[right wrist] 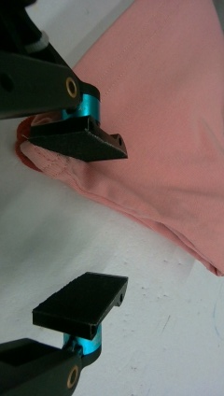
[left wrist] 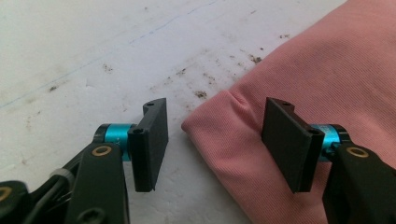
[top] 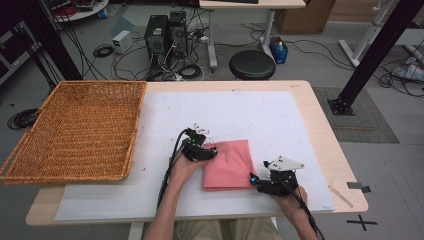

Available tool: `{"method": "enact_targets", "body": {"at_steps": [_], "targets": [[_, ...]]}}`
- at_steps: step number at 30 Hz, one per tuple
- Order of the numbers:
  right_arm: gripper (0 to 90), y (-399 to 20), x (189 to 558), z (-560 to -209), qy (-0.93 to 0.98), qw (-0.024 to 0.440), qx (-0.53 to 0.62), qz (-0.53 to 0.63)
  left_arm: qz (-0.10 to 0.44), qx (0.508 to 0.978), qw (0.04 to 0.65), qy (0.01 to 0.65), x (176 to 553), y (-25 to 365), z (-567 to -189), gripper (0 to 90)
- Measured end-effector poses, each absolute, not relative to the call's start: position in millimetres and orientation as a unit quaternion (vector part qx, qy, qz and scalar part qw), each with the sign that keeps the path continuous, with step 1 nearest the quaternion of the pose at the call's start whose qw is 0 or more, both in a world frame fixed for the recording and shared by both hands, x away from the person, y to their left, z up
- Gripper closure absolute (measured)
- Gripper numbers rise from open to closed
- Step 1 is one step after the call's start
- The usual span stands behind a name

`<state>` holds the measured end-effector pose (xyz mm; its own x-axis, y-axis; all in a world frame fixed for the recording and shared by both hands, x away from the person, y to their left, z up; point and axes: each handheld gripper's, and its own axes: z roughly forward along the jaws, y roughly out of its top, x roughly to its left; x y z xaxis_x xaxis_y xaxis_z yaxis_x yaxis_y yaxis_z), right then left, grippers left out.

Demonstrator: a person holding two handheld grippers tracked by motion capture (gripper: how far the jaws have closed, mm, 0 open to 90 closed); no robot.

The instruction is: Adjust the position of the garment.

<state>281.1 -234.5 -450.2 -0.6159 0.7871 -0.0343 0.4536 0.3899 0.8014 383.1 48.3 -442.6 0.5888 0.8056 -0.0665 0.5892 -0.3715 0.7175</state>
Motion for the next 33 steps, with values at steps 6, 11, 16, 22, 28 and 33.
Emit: {"method": "enact_targets", "body": {"at_steps": [6,11,16,22,28,33], "targets": [[32.8,-234.5,280.6,-450.2,0.806,0.209,0.386,0.398,0.136,0.815,0.365,0.429,382.6,48.3,-441.6,57.7],[32.8,-234.7,280.0,-450.0,0.805,0.208,0.388,0.399,0.117,0.816,0.376,0.424,381.9,47.8,-441.7,73.7],[33.4,-243.1,278.1,-444.2,0.793,0.192,0.396,0.421,0.118,0.816,0.377,0.422,381.6,47.5,-441.9,76.1],[37.1,-254.3,264.1,-435.4,0.786,0.181,0.391,0.443,0.124,0.818,0.376,0.417,380.9,46.7,-442.1,76.1],[46.3,-243.8,246.0,-439.9,0.807,0.188,0.355,0.434,0.131,0.818,0.376,0.415,379.8,46.2,-442.5,75.9],[53.1,-239.2,251.3,-444.6,0.810,0.169,0.369,0.423,0.128,0.817,0.377,0.417,379.6,46.7,-442.7,75.7]]}}
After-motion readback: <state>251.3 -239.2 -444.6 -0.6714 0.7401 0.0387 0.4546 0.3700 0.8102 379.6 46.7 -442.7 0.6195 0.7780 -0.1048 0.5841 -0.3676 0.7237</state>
